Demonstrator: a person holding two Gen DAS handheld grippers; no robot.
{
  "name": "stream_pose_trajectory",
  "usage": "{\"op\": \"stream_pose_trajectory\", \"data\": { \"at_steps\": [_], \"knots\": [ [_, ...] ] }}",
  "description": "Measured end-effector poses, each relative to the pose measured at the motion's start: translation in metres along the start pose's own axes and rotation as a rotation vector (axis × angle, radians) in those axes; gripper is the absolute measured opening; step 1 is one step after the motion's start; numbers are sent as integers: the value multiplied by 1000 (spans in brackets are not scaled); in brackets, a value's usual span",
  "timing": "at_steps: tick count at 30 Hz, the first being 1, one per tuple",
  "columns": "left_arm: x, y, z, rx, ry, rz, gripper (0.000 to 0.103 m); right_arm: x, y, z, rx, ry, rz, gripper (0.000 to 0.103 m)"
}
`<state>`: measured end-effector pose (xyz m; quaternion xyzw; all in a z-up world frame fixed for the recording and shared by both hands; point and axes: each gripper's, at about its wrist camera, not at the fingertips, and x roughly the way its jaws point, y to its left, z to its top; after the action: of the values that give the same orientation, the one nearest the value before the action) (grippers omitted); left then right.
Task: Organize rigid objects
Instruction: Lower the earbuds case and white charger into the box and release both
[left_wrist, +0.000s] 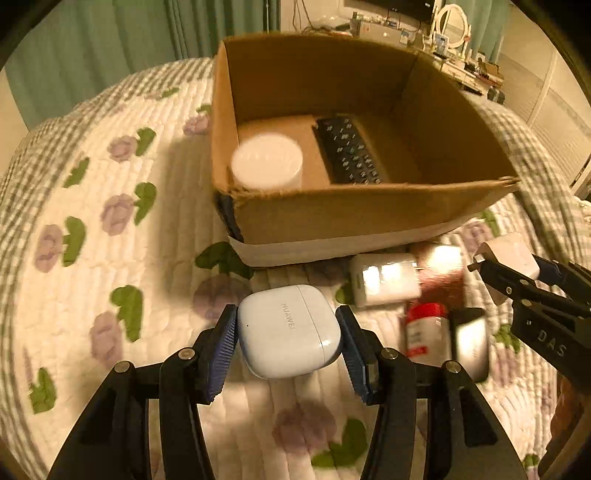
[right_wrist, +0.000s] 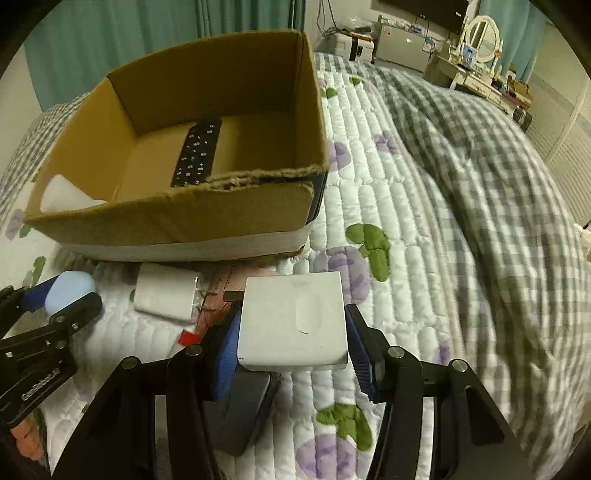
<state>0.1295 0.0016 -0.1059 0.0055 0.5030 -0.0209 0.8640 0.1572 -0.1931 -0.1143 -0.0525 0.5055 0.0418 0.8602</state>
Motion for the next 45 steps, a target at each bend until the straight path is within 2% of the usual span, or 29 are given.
{"op": "stream_pose_trajectory", "data": {
  "at_steps": [7, 13, 18, 23, 28, 33, 40, 42, 44, 45],
  "knots": [
    [-61, -12, 0, 19, -85, -45, 54, -56, 2, 8, -12, -67, 10, 52],
    [-118, -16, 38, 36, -226, -85, 54, -123, 7, 45, -42, -197, 41, 52],
    [-131, -12, 71, 40, -303, -83, 54, -148, 13, 78, -73, -259, 60, 52],
    [-105, -8, 103, 33, -291, -43, 54, -142, 8, 106, -78, -281, 79, 52],
    [-57, -5, 124, 28, -243, -19, 54, -109, 3, 133, -77, -269, 95, 52],
    [-16, -5, 130, 40, -220, -4, 54, -72, 3, 144, -90, -249, 104, 52],
    [15, -10, 131, 61, -210, 7, 54, -34, 1, 143, -100, -222, 126, 52],
    [19, -11, 131, 60, -200, 0, 58, -30, 1, 141, -100, -220, 132, 52],
    [18, -11, 131, 60, -203, -2, 73, -28, 1, 142, -99, -219, 133, 52],
    [14, -12, 130, 60, -214, -11, 75, -28, 1, 142, -101, -219, 136, 52]
  ]
}}
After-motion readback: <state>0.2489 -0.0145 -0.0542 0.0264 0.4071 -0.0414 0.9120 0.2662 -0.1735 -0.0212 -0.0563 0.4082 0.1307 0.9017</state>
